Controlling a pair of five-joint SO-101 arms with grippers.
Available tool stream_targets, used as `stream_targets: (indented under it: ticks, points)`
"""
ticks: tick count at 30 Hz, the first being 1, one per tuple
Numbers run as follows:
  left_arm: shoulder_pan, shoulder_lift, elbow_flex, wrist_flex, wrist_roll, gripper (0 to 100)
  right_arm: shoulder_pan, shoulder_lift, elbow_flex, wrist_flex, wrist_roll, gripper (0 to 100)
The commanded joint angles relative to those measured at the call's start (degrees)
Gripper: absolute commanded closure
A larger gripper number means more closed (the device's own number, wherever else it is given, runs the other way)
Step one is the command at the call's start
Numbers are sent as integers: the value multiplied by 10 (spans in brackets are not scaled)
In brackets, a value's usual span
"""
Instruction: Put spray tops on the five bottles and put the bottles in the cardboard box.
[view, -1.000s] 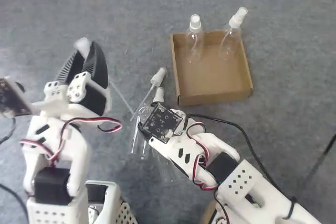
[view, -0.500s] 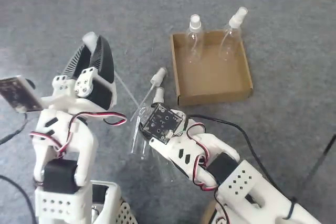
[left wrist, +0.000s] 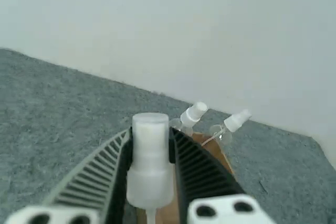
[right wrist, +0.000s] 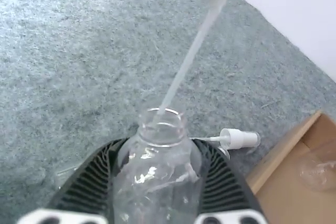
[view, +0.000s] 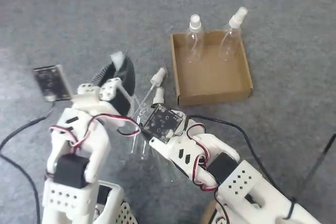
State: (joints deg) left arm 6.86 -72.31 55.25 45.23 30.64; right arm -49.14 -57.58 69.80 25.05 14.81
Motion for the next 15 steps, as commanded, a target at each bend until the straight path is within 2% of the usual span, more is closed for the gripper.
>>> stream_targets:
  ticks: [1,5,11,15]
  points:
    - [7,4,15,1,-18,991,27,-24,-13,-5,-62,993]
    - [10,3,53,-1,-40,991,29,-24,-9,-25,-73,993]
    - [59,2,77,-16,-45,991,27,-24,-9,-21,-73,993]
    - [61,2,77,0,-46,991,29,-24,-8,-18,-70,993]
